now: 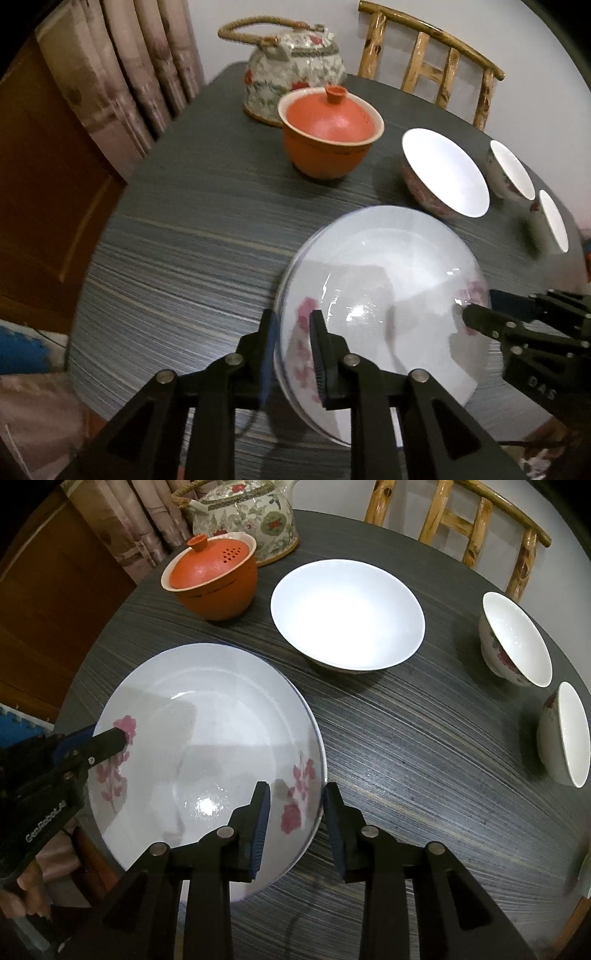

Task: Organize plates and bowls
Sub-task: 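Lower the rose plate onto the plate stack and open the right tool, then move the right tool to a plain white bowl and grip its rim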

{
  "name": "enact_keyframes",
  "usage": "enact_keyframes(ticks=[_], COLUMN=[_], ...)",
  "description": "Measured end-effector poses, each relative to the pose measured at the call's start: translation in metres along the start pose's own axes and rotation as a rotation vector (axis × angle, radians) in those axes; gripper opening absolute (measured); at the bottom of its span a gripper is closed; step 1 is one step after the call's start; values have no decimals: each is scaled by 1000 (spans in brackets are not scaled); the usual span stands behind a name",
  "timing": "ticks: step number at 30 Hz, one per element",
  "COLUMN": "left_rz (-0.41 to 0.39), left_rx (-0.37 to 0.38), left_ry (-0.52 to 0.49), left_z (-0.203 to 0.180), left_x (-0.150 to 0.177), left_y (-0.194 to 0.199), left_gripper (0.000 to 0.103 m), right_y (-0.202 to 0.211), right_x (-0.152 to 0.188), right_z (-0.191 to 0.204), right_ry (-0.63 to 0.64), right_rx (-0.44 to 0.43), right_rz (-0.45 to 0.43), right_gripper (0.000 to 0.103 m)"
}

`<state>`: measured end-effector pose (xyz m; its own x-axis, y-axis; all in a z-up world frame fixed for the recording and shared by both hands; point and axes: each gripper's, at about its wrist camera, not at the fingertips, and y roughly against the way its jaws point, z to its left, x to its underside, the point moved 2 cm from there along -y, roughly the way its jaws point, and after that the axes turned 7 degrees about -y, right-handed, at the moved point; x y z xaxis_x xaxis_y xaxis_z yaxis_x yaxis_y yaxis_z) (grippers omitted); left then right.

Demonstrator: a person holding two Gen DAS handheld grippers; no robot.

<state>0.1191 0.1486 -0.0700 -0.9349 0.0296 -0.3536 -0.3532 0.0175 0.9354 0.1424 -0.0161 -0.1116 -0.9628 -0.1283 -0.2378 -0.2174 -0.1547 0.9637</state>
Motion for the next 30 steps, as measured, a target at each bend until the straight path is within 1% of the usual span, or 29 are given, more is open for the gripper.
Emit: enact_keyframes(ticks=[2,4,10,14,17,21,25,30], left_rz=[-2,-6,-20,-62,-112,-153,-194,-210], left_rx=[26,15,5,-17,-54,-57,-107,-135], left_ry=[5,-8,-15,-22,-24,-7,-40,-88], left_z=[0,-2,-2,-2,-2,-1,-7,-20], left_x=[0,1,1,2,-2,-5,-5,-7], left_y=[1,2,5,12,19,26,32,39], left_gripper=[21,22,22,22,22,22,22,22], right_y=[0,0,0,4,9,18,26,39], right_x=[0,1,2,3,4,6,8,13], right_z=[2,4,6,2,-3,-16,-37,-76], right_ry=[1,3,-2,-11,-22,-40,-76,-133], right_rx=[-4,3,-1,-23,-38,-56,-60,-38], right_rz=[3,-2,-7,-15,-27,-49,-64,-84], right_gripper=[30,32,32,32,32,32,32,32])
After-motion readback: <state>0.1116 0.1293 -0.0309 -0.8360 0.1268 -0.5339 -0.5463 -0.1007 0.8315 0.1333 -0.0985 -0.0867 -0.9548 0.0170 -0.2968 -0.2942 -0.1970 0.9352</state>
